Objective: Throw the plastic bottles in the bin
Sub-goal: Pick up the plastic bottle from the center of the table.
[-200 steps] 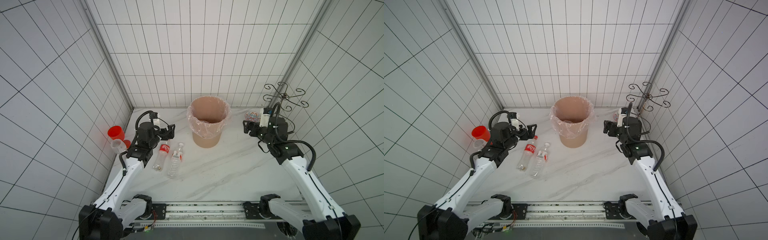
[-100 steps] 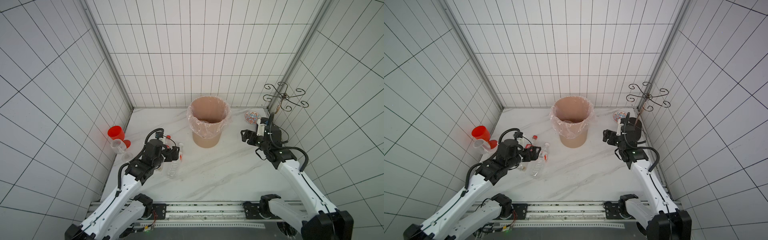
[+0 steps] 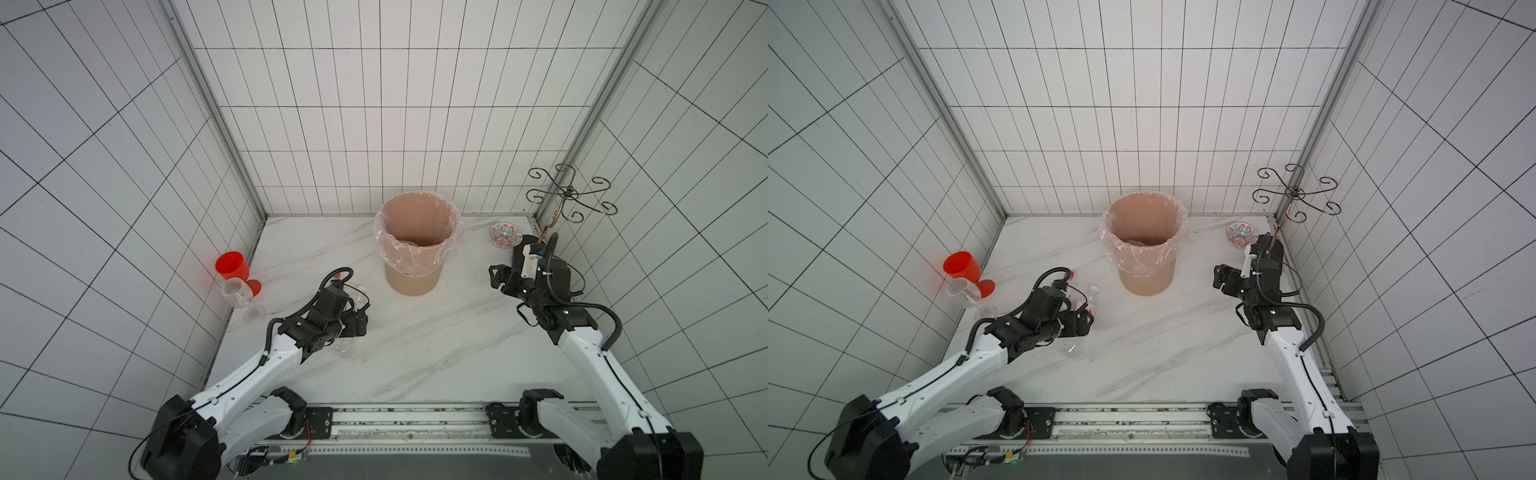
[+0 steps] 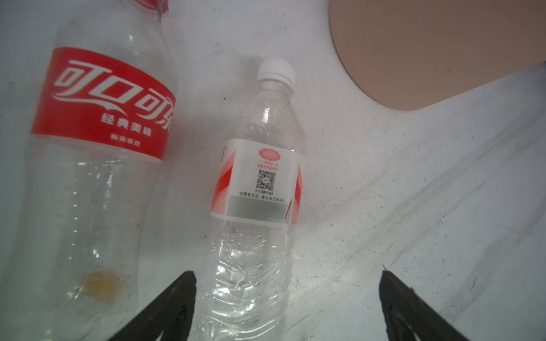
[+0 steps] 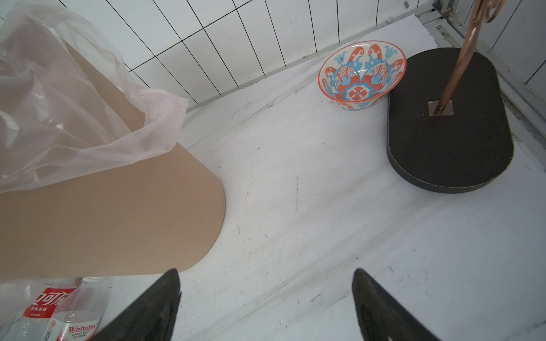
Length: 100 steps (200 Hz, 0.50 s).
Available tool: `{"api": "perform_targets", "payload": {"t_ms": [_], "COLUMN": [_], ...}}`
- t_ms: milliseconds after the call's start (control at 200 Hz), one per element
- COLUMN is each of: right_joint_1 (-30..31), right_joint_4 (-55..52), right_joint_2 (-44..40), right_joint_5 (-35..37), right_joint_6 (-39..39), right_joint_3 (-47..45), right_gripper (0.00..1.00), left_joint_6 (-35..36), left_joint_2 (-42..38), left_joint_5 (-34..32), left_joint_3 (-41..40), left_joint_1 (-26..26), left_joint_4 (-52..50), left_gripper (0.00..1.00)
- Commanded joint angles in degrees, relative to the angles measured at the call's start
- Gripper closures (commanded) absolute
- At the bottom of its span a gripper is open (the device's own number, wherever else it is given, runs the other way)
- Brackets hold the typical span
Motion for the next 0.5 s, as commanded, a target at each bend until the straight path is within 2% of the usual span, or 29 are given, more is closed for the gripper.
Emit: {"api": "perform_targets", "payload": {"t_ms": [0,265,425,495], "right_joint_1": [-0.8,-1.3,-1.8,-1.8], "right_joint_4": [0.7,1.2,1.2,1.4], "right_joint_2": [-0.5,-0.2,-0.6,-0.6], "right_joint_5": [-1.7,-2.8,-2.9,-3.1], "right_joint_6": [0.1,0.2,0.2,0.2], "right_joint_3": [-3.2,-3.4,-3.6,-3.7], "right_gripper": [0.1,0.11,0.11,0.12], "left_joint_6": [0.1,1.3,2.1,2.0], "left_joint_2": [1.5,8.7,13.4,15.2], "left_joint_5": [-1.5,-1.4,-3.5,-3.9], "left_joint_3": [-0.3,-0.9,0.0,0.1], "left_joint_1": [-0.5,-2.1,-2.8,-2.9], "left_joint_4": [2.9,8.6,10.1,10.8], "left_gripper": [0.07,0.1,0.13,0.19]}}
